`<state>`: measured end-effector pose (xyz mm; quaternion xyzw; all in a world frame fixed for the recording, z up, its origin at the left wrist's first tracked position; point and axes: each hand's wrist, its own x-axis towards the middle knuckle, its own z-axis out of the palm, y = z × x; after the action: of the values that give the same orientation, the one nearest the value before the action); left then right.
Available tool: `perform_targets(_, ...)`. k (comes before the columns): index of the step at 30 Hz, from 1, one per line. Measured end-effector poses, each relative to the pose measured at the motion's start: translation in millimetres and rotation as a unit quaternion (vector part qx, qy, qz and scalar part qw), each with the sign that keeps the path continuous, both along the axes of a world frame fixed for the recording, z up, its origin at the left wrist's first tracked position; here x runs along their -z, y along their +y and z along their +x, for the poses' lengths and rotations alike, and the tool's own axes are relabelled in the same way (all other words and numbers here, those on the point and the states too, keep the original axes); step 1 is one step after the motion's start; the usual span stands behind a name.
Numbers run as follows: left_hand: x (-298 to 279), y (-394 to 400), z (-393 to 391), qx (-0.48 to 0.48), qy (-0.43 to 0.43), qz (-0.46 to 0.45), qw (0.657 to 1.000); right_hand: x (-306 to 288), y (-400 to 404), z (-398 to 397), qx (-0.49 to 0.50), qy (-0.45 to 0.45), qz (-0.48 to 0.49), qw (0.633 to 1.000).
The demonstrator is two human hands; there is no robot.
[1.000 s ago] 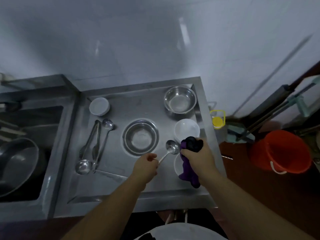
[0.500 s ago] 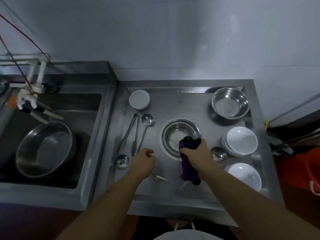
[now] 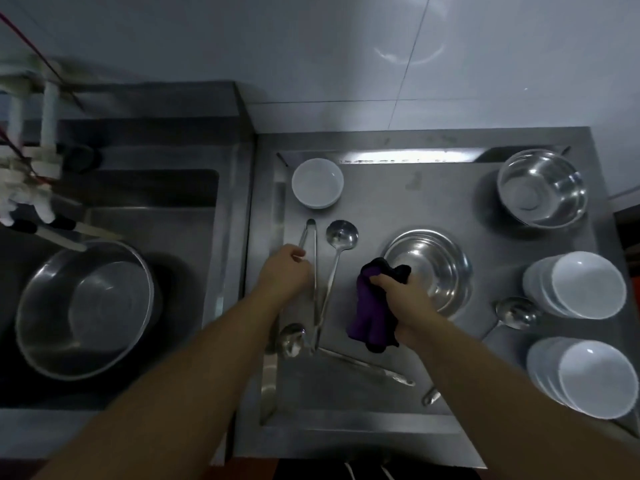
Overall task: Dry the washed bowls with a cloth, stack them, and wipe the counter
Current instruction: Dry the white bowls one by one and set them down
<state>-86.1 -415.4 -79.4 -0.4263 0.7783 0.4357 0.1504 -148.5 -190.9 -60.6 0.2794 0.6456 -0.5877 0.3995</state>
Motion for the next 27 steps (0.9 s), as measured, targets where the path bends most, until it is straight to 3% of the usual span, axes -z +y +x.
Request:
perform_targets(11,41.6,-70.4,-114.4,-0.049,-0.006,-0.034,0.998,29.5,-19.6,-3.4,0.089,-0.07,-0.031,0.993)
perform_targets(19,61.1,-77.1,-147.0,-0.065,-0.013,-0.049,0.997,40.9,-1.6,12.7,0.154,-0.115,-0.05,0.98)
perform_targets(24,56.3,-76.5,-141.1,-0.153,0.013,0.015,0.988,33.3,8.2,18.8,0.169,-0.112,-0.035,0.979)
perform_targets(27,45.1,-73.6,-128.6,-0.212,0.026,0.1,0.972,18.3,11.0,19.2,0.178,-0.121,-0.051,0.975)
